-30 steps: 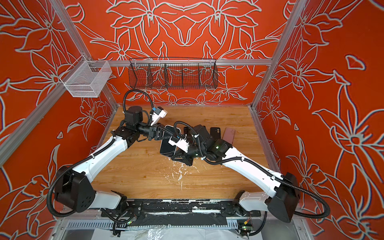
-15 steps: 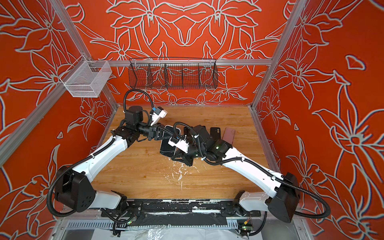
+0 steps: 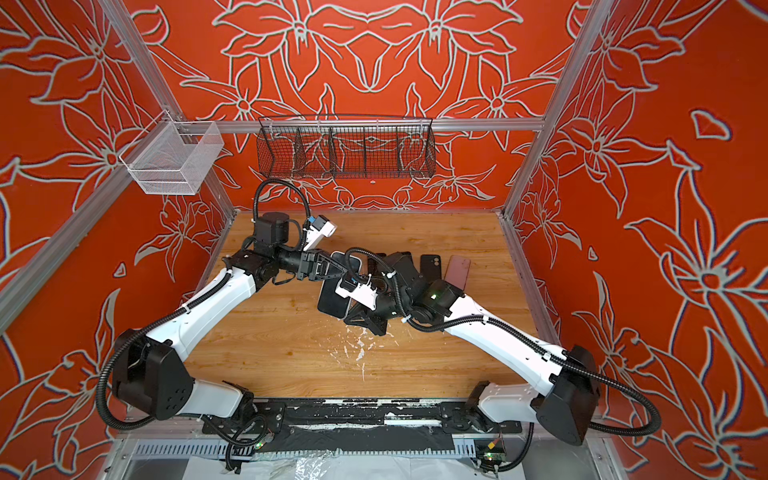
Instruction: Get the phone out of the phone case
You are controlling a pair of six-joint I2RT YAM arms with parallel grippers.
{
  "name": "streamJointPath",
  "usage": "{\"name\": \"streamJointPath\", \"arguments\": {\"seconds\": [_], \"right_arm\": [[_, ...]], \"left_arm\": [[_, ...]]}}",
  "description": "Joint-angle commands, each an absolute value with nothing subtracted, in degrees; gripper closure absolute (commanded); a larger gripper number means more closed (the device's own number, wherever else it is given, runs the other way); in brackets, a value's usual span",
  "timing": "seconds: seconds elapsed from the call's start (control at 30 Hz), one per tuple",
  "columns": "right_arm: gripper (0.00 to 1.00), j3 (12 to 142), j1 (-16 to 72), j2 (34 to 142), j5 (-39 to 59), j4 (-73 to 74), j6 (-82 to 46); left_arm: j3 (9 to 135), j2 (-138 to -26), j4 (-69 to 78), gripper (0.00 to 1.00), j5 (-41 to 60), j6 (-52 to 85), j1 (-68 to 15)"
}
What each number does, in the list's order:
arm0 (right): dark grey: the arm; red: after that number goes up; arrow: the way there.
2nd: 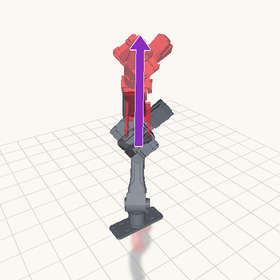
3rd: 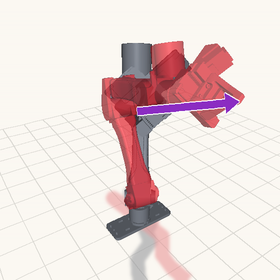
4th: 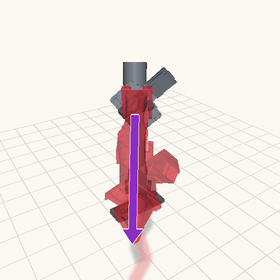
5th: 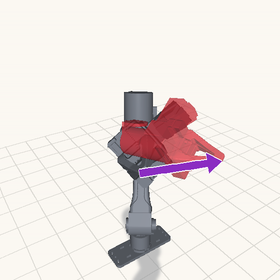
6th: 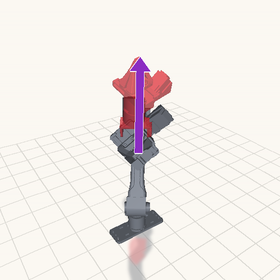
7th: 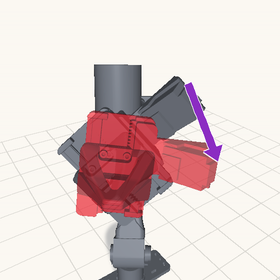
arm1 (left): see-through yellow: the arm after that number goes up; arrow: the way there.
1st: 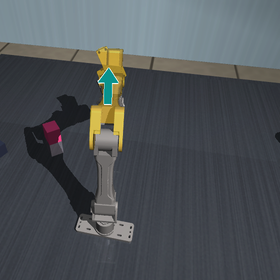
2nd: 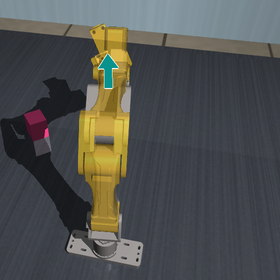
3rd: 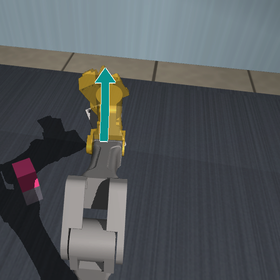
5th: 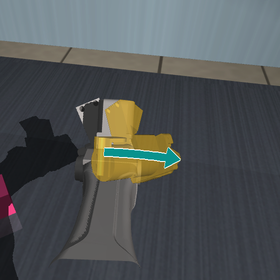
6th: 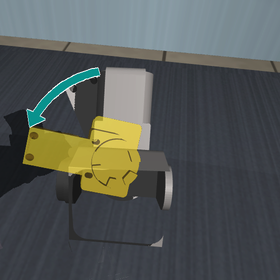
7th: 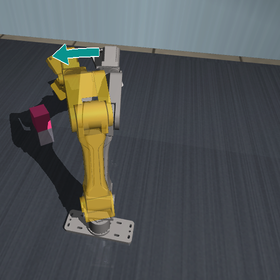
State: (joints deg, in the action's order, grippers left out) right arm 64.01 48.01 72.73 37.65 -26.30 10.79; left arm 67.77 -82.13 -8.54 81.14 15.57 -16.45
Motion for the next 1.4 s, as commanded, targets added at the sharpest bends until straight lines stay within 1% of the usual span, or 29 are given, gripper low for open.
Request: {"name": "streamJointPath", "arguments": {"seconds": [0.0,0.23,0.3,0.43,0.5,0.6,0.73,0.8,0.87,0.97,1.03,1.2,1.3,1.33,1.37], "right_arm": [[0.89,65.35,49.17,71.02,40.65,-23.31,13.48],[0.89,64.26,49.07,69.84,39.70,-21.86,11.96],[0.89,63.90,48.79,69.52,41.02,-21.24,11.15],[0.85,63.52,47.93,68.70,43.16,-20.87,9.99],[0.83,62.60,46.12,68.00,46.83,-18.68,7.42],[0.78,59.84,42.54,66.72,52.28,-13.60,2.64],[0.73,55.19,38.92,65.19,55.16,-6.95,-3.89],[0.70,52.71,37.70,64.52,54.99,-3.87,-6.94],[0.63,50.84,36.64,64.60,54.00,-0.28,-12.07],[0.50,47.64,35.38,65.05,53.39,7.82,-20.45],[0.43,45.33,35.24,65.09,50.88,13.17,-25.60],[0.30,41.14,35.26,65.79,43.76,20.29,-34.98],[0.20,38.49,35.24,66.59,40.18,25.07,-41.34],[0.04,37.65,35.24,66.93,39.62,26.81,-43.04],[0.02,37.07,35.25,67.21,38.83,27.97,-44.19]], "left_arm": [[68.70,-81.91,-7.74,1.00,77.44,14.46,-16.17],[66.30,-79.81,-3.99,1.00,77.04,17.27,-16.26],[66.09,-79.40,-3.92,1.00,77.12,17.70,-16.26],[65.71,-78.47,-4.06,1.00,76.80,17.56,-16.26],[65.33,-77.94,-2.99,1.00,75.55,19.18,-16.26],[64.58,-77.00,-0.73,1.00,71.38,23.29,-16.26],[63.54,-75.32,0.89,1.00,61.03,29.63,-16.17],[62.27,-74.43,3.49,1.00,55.59,34.99,-15.92],[60.04,-73.35,6.95,1.00,49.73,41.79,-15.28],[54.31,-71.15,17.00,1.00,43.35,53.07,-14.46],[50.04,-69.63,23.88,1.00,39.14,59.41,-14.16],[40.47,-65.06,33.21,1.00,28.72,68.86,-14.15],[35.67,-62.43,37.08,1.00,23.67,72.29,-14.15],[34.33,-61.90,38.91,1.00,22.74,73.41,-14.22],[33.27,-61.62,40.92,1.00,22.18,74.55,-14.16]]}}
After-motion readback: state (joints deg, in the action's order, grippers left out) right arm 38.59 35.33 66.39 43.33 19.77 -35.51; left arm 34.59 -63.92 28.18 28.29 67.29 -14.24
